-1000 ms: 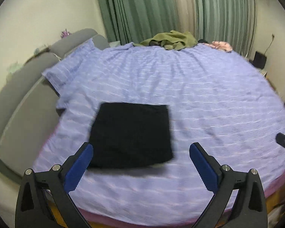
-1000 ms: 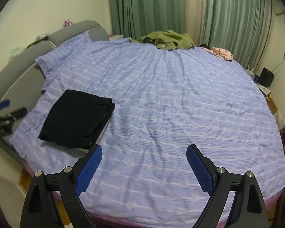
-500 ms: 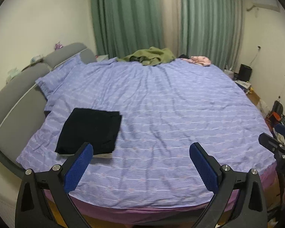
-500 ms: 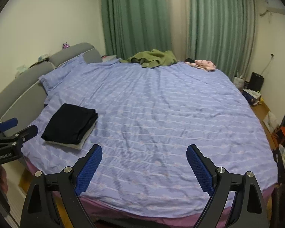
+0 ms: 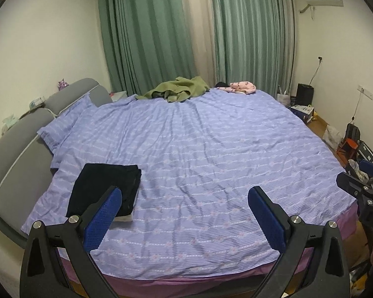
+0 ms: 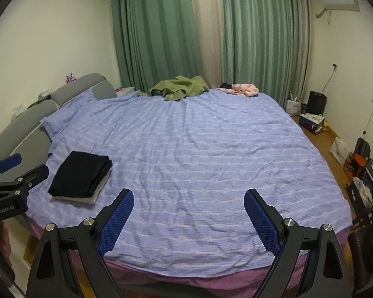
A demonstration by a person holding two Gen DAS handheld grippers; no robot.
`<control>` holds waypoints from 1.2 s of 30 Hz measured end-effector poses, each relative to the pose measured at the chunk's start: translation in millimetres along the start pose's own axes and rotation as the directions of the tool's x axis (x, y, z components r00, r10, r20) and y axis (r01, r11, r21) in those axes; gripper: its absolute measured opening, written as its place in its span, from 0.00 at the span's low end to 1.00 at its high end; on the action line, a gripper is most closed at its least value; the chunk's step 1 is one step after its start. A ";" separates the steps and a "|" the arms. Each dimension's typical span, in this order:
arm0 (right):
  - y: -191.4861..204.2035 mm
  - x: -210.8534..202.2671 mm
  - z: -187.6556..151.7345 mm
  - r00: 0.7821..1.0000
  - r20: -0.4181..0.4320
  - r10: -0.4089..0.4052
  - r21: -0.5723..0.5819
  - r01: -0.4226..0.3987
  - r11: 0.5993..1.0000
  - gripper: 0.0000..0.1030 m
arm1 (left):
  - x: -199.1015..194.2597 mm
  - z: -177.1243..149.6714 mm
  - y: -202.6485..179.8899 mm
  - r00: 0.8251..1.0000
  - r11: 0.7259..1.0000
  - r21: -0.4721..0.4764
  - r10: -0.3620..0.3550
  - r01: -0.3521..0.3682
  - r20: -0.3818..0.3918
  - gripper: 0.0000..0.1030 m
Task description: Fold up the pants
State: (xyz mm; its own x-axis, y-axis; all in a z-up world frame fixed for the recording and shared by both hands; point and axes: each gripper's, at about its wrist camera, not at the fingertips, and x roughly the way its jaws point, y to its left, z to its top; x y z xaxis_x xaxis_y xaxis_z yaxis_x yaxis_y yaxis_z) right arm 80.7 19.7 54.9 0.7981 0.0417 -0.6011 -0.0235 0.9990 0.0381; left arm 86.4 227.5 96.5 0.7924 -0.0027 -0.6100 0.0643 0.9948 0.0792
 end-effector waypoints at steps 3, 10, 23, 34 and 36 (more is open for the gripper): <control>-0.6 -5.2 0.0 1.000 0.009 -0.007 0.008 0.007 1.000 0.88 | -2.3 1.4 -1.6 1.000 1.000 0.003 -0.004 0.004 0.003 1.00; -1.1 -10.5 -2.9 1.000 0.003 -0.013 0.009 0.013 1.000 0.88 | -6.0 -1.5 -8.1 0.999 0.999 0.019 -0.033 0.033 0.008 1.00; -5.3 -22.4 -10.9 1.000 0.000 -0.031 0.005 0.031 0.999 0.88 | -8.2 -6.9 -17.7 0.999 0.999 0.013 -0.036 0.036 -0.008 1.00; -15.7 -31.3 -17.5 0.999 -0.005 -0.045 0.014 0.045 0.999 0.88 | -12.0 -10.1 -23.1 0.999 0.999 0.018 -0.046 0.046 -0.007 1.00; -16.7 -31.0 -17.4 0.999 -0.005 -0.046 0.013 0.046 0.999 0.89 | -12.0 -10.6 -25.0 0.999 0.999 0.019 -0.047 0.047 -0.009 1.00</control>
State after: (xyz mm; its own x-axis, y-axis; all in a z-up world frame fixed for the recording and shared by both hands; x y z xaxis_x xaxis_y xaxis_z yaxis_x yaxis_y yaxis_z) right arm 45.8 2.0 59.0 0.7952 -0.0039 -0.6064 0.0206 0.9996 0.0207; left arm 68.9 203.7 93.4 0.7832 -0.0488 -0.6199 0.1131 0.9915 0.0649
